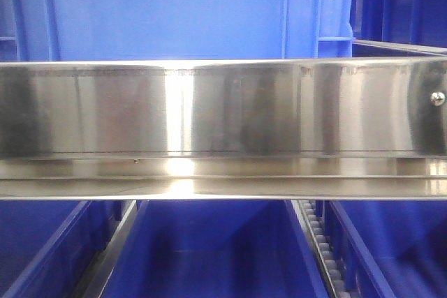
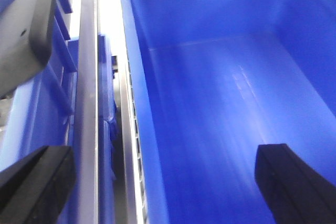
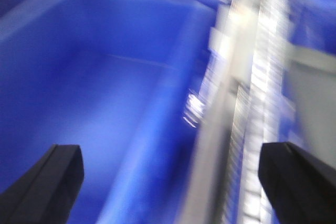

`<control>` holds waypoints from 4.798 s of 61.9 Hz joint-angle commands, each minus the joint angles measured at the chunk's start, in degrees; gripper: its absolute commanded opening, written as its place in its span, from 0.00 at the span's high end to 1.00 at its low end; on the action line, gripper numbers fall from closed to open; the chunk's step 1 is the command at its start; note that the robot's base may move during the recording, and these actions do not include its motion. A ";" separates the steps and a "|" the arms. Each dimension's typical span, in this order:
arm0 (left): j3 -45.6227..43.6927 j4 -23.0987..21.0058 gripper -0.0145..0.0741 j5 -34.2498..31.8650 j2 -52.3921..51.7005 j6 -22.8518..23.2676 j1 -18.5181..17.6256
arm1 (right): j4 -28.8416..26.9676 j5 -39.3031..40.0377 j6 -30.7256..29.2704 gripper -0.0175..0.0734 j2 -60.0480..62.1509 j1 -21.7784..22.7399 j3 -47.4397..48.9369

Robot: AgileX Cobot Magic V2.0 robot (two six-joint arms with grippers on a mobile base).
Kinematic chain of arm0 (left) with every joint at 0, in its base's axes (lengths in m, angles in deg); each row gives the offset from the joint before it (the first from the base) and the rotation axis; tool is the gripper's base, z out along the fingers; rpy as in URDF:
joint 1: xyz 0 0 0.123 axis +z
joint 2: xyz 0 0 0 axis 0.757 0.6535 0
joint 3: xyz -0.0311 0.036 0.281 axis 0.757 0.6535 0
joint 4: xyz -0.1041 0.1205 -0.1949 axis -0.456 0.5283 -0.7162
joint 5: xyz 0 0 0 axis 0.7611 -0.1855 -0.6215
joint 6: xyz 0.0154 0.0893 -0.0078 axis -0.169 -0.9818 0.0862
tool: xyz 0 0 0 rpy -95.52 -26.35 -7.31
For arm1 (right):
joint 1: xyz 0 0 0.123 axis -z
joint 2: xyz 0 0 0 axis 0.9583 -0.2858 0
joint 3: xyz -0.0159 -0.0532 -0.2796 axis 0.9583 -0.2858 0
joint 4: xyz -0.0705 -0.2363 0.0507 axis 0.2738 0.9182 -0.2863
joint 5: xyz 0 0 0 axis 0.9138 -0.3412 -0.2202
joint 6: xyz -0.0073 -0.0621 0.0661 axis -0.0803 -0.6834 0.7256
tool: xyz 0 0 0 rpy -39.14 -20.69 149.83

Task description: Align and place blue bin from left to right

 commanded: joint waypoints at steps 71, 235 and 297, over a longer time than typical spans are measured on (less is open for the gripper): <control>-1.47 -2.40 0.16 -3.50 17.10 2.46 5.95 | 7.17 -3.04 3.76 0.19 -29.31 -5.59 15.30; -1.58 -13.61 0.81 -6.89 3.34 0.34 5.95 | -8.34 -2.13 4.80 0.87 -17.55 -5.59 18.87; -1.58 -13.61 0.81 -16.71 3.34 0.34 5.95 | -8.96 2.24 4.80 0.87 -17.55 -5.59 18.87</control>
